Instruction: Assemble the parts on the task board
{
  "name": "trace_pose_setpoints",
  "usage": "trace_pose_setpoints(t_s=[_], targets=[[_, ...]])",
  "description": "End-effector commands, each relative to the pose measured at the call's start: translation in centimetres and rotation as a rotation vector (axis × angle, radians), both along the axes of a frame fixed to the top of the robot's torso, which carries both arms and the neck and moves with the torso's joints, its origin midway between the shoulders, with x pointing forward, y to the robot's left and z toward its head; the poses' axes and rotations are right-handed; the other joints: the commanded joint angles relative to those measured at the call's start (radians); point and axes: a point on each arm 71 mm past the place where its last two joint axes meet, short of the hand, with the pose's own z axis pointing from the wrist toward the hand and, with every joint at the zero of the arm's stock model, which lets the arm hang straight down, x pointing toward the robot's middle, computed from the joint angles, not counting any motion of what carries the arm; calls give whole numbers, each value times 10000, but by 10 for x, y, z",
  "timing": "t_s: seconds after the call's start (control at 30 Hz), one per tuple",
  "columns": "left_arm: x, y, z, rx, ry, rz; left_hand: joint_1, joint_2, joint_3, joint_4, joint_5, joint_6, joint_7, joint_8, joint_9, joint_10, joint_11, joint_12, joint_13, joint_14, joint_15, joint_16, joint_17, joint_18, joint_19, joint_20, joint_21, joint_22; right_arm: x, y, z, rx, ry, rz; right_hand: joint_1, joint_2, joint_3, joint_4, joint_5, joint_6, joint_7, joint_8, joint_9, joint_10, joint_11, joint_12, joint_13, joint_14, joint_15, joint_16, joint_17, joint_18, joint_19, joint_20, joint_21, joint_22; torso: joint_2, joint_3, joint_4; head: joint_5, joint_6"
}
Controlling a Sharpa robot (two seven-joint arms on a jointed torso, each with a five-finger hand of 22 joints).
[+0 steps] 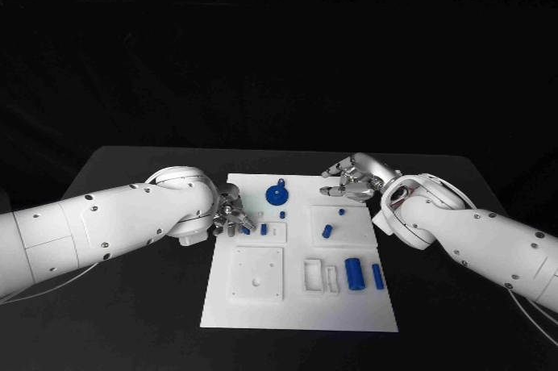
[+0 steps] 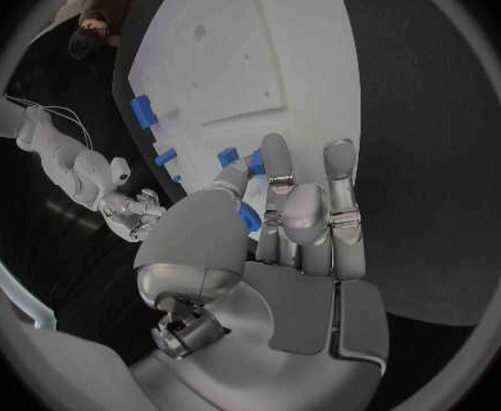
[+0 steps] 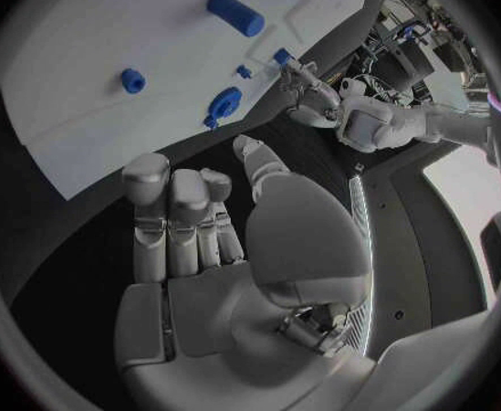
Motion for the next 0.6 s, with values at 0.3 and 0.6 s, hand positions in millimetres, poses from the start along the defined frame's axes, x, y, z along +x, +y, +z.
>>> trace_pose_setpoints(t_s=[0.3,0.6], targets=[[-4,-4,-7,-37,278,-72,5,-109,1110,-1003,132,-75,-45,17,25,524,-14,-23,-8,18,8,-26,7,156,-18,47,63,183,-1,1,0,-41,8,107,-66,3,43,-11,11,-33,19,-31,-6,-62,-11,-43,-10,4,-2,-33,-14,39,69,-5,-48,971,0,-2,0,3,1],[-4,-5,-7,-31,329,-98,-189,-280,989,-810,34,-54,-94,33,35,523,-29,-7,-9,15,-14,-27,11,121,-17,14,66,176,0,1,0,-38,5,108,-66,3,43,-11,11,-33,19,-31,-6,-62,-11,-43,-10,4,-2,-33,-14,39,69,-5,-48,971,0,-3,8,-2,-3]])
